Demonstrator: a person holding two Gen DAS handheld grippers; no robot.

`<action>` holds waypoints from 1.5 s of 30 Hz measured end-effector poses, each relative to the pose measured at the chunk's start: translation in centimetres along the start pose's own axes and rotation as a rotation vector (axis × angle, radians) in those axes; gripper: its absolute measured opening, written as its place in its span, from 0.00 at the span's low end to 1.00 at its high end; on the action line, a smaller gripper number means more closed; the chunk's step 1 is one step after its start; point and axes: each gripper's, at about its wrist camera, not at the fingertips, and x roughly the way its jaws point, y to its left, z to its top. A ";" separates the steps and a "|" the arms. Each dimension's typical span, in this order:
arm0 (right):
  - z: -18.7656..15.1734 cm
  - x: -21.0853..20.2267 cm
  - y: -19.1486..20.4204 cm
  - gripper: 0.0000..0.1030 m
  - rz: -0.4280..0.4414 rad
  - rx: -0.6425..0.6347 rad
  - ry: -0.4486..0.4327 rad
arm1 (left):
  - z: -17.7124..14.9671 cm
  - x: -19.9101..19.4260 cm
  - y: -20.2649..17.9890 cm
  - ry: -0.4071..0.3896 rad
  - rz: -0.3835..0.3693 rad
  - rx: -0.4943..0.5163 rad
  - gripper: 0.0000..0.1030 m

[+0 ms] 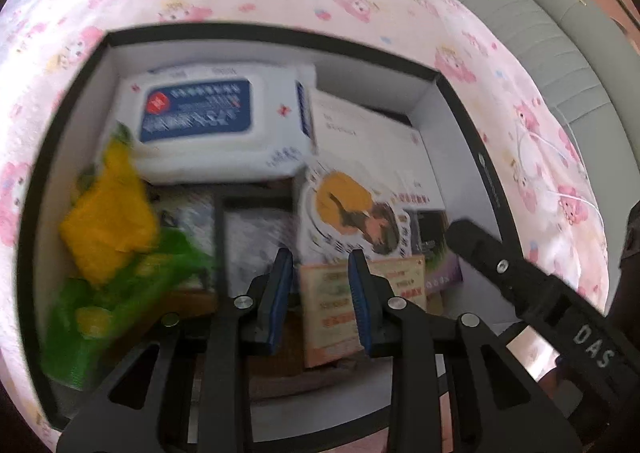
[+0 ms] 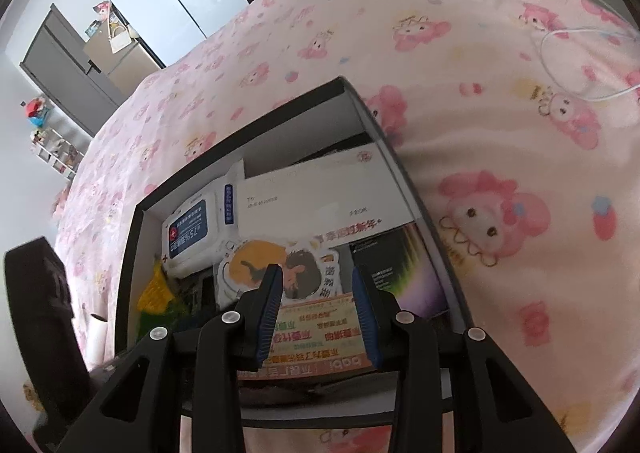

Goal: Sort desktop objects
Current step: 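Open the left gripper and withdraw it from the box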

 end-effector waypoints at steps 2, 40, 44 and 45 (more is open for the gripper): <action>0.1 -0.1 0.0 0.31 -0.004 -0.004 -0.007 | -0.2 0.0 -0.6 -0.006 0.008 0.020 0.27; -1.2 0.5 1.4 0.36 -0.055 -0.071 0.050 | -2.5 -6.9 3.0 -0.110 0.031 0.000 0.14; -2.3 -1.8 2.7 0.36 -0.007 -0.104 -0.007 | -3.2 -9.0 4.2 -0.160 0.008 -0.027 0.18; -2.6 -2.3 3.3 0.36 -0.001 -0.126 -0.019 | -3.5 -9.6 4.6 -0.168 0.005 -0.033 0.22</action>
